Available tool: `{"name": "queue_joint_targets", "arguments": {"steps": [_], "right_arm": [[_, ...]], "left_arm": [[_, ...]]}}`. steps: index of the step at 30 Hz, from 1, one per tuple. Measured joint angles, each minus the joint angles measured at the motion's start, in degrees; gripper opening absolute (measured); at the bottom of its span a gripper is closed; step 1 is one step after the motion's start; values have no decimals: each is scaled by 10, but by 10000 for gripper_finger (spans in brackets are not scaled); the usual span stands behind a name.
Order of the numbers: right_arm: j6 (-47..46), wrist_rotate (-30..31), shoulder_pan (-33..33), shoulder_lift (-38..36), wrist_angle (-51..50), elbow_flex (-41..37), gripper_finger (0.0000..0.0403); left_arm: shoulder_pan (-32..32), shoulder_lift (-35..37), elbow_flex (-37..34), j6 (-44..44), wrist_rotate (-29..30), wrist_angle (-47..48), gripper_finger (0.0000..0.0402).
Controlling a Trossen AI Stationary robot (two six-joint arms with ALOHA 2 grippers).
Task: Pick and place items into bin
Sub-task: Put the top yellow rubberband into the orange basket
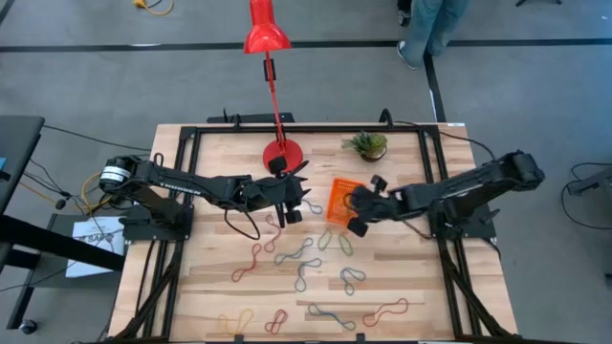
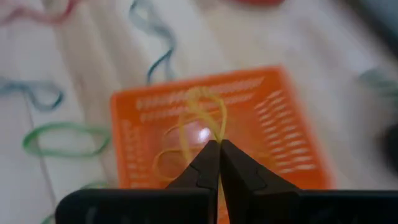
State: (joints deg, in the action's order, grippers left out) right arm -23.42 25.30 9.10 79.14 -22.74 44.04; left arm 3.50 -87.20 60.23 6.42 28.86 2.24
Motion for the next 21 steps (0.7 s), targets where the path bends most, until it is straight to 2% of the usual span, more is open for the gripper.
{"name": "queue_joint_targets", "arguments": {"steps": [3,8,13,21], "right_arm": [[14,-44,-23,44,18,0,5],[33,-56,-53,82,14,10,6],[71,-141,-79,84,20,17,21],[75,-149,-93,81,21,17,65]], "left_arm": [[0,0,0,0,0,0,130],[0,0,0,0,0,0,130],[0,0,0,0,0,1,130],[0,0,0,0,0,1,130]]}}
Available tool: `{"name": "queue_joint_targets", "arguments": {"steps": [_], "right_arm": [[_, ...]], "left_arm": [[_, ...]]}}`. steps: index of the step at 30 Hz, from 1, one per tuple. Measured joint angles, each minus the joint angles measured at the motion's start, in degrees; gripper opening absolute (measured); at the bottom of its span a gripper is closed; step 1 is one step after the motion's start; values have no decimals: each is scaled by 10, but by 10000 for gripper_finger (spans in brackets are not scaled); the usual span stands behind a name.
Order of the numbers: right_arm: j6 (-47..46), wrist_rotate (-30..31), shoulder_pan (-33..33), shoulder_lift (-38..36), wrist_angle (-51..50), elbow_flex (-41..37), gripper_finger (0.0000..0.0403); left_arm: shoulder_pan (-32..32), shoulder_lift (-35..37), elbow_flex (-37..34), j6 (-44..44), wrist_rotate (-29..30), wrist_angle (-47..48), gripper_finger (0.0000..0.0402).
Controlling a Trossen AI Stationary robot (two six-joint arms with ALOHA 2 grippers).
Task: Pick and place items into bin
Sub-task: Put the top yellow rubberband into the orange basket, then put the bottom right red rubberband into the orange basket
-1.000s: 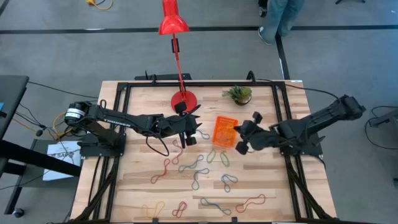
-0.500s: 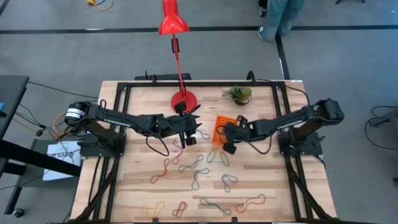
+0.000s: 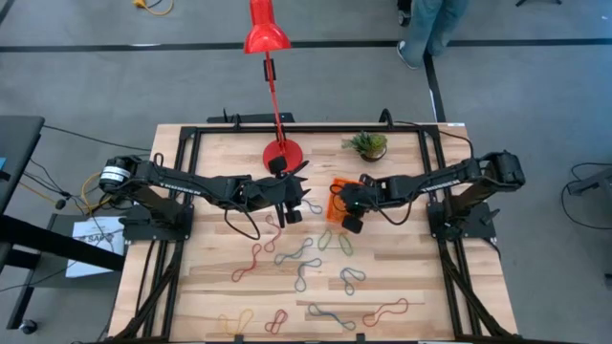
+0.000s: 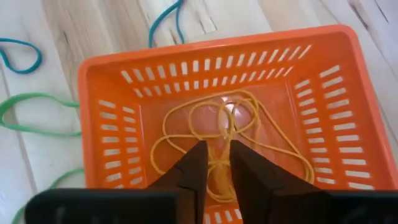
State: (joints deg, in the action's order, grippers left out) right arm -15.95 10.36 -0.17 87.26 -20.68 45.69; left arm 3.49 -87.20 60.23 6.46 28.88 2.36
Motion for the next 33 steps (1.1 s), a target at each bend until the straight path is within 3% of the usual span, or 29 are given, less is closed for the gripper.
{"name": "queue_joint_targets", "arguments": {"steps": [4,7,10,16,20,25,29,33], "right_arm": [[0,-9,2,-6,-5,0,76],[0,-58,1,-28,-24,7,77],[-1,-104,4,-61,-82,32,76],[-65,-122,44,-146,-225,89,75],[-92,-139,125,-192,-245,83,75],[-136,-140,270,-189,-259,56,75],[-237,-135,370,-148,-173,45,75],[-260,-88,444,-84,-65,45,75]], "left_arm": [[0,0,0,0,0,5,130],[0,0,0,0,0,8,130],[0,0,0,0,0,8,130],[0,0,0,-1,0,14,130],[0,0,0,-4,0,18,130],[0,0,0,-4,-1,18,130],[1,0,0,-9,-13,18,130],[1,0,0,-24,-34,10,130]]}}
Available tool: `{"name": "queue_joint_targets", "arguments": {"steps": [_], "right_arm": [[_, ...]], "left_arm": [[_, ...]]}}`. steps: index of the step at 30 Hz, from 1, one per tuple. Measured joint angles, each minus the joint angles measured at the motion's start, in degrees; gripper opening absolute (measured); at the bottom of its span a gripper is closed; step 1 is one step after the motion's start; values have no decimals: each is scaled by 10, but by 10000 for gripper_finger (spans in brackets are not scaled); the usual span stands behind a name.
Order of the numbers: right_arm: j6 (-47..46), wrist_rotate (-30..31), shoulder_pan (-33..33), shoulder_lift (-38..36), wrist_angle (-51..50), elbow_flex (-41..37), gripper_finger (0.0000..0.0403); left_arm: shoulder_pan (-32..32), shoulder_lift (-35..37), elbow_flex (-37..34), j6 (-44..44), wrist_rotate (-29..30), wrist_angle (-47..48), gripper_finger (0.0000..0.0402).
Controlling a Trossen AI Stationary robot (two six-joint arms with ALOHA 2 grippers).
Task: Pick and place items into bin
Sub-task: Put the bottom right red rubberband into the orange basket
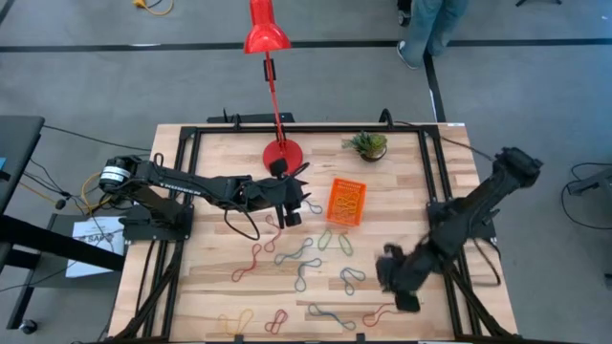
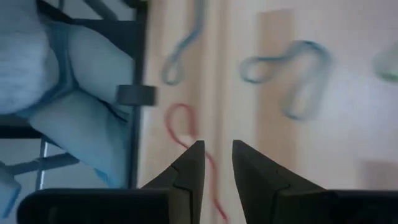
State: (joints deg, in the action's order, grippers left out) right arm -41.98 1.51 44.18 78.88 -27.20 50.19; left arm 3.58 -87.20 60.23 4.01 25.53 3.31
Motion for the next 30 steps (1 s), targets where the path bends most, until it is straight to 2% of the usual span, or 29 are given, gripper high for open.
{"name": "queue_joint_targets", "arguments": {"steps": [6,12,14,25,30], "right_arm": [[-31,15,59,105,79,0,75],[-66,16,81,177,81,0,75],[-67,16,80,190,79,0,75],[-90,26,82,215,75,2,74],[-59,47,83,215,72,2,74]], "left_arm": [[0,0,0,-17,-30,-2,130],[1,0,0,-51,-150,-3,130],[2,0,0,-60,-168,-4,130],[2,0,0,-68,-167,-4,130],[2,0,0,-68,-167,-4,130]]}}
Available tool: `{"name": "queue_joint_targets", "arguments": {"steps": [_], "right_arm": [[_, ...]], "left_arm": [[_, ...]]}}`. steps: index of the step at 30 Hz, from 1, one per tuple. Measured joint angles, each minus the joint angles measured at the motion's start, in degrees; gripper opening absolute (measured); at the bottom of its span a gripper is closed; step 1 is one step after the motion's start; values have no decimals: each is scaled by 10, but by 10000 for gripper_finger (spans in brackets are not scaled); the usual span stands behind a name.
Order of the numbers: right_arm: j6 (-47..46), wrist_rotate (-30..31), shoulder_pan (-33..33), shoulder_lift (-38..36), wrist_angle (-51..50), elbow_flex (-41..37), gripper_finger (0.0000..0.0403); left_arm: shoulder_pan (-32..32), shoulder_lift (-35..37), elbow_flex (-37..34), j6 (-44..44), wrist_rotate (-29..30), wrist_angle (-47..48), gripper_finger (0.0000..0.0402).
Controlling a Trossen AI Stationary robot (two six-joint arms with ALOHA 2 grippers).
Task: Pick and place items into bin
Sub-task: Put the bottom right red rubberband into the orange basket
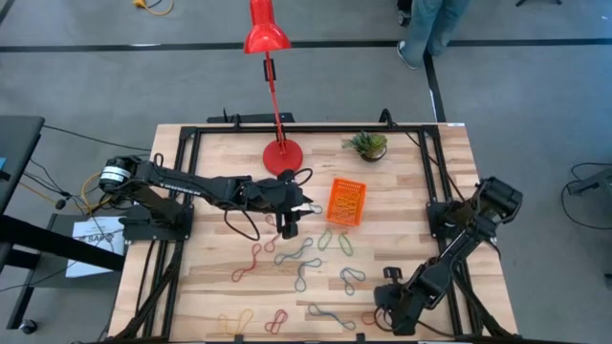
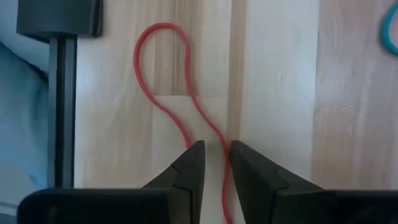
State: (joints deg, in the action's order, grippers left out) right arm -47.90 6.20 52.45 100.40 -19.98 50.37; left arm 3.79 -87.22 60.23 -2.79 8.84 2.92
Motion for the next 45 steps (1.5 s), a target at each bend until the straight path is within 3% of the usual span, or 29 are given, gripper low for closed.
{"name": "queue_joint_targets", "arguments": {"steps": [9,15,20,29,36,38,41,45], "right_arm": [[43,27,1,1,11,-1,71],[44,33,-1,1,10,-2,10],[42,42,-1,-2,10,-2,7],[28,268,-8,-99,-42,-4,1],[25,578,-42,-203,-120,-3,1],[36,620,-67,-219,-124,-3,0],[61,601,-120,-229,-128,-3,0],[63,506,-193,-213,-130,-3,0]], "left_arm": [[0,0,0,0,1,0,130],[0,0,0,0,2,0,130],[0,0,0,0,2,0,130],[0,0,0,0,2,-4,130],[0,0,0,0,5,-17,130],[0,0,0,0,5,-23,130],[0,0,0,0,5,-31,130],[0,0,0,0,5,-31,130]]}}
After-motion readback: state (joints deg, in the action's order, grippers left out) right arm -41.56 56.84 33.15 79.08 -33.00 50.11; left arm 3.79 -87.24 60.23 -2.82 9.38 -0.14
